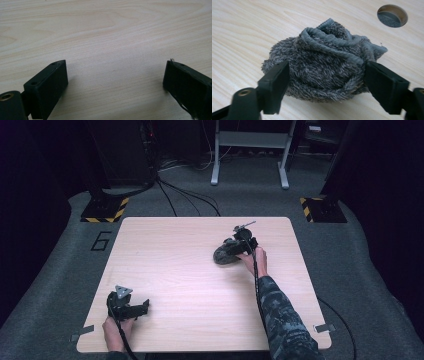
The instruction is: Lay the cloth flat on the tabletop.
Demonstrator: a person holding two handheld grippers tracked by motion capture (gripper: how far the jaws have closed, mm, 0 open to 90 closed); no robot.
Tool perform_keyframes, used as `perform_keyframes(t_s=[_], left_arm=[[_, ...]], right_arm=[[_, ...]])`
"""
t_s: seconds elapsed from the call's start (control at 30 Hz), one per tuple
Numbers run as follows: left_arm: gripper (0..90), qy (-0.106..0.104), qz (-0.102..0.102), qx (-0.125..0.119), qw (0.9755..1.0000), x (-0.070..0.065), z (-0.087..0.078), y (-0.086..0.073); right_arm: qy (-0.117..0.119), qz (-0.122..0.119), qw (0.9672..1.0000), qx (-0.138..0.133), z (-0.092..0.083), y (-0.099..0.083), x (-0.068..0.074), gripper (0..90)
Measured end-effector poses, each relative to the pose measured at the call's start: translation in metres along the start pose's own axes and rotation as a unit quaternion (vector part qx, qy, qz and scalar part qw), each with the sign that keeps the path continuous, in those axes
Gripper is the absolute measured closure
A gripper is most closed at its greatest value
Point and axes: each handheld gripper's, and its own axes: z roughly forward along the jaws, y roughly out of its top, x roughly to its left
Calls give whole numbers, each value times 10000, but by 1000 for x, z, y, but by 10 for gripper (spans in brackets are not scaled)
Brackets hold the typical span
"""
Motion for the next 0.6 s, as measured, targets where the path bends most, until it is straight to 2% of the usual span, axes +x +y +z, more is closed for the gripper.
perform_keyframes(t_s=[0.1, 0.2, 0.23, 0.27, 0.3, 0.4, 0.43, 0.6], left_arm=[[58, 6, -7, -2, 10000, 0, 0, 0], [61, 10, 2, 2, 10000, 0, 0, 0], [61, 11, 7, -5, 10000, 0, 0, 0], [60, 11, 7, -5, 10000, 0, 0, 0], [61, 9, -1, 3, 10000, 0, 0, 0], [61, 11, -1, 4, 10000, 0, 0, 0], [61, 10, 1, 2, 10000, 0, 0, 0], [61, 17, -41, -39, 10000, -1, 0, 0]], right_arm=[[-20, 16, 9999, 163, 8, -2, 1, 381], [-17, 29, 9997, 226, 10, -3, 1, 428], [-10, 82, 9996, 264, 11, -4, 2, 494], [-10, 82, 9996, 264, 11, -4, 2, 494], [-2, 78, 9997, 247, 12, -5, 2, 554], [2, 83, 9997, 212, 13, -7, 1, 605], [12, 90, 9999, 147, 13, -10, 0, 647], [16, 110, 9999, 37, 12, -12, 1, 694]])
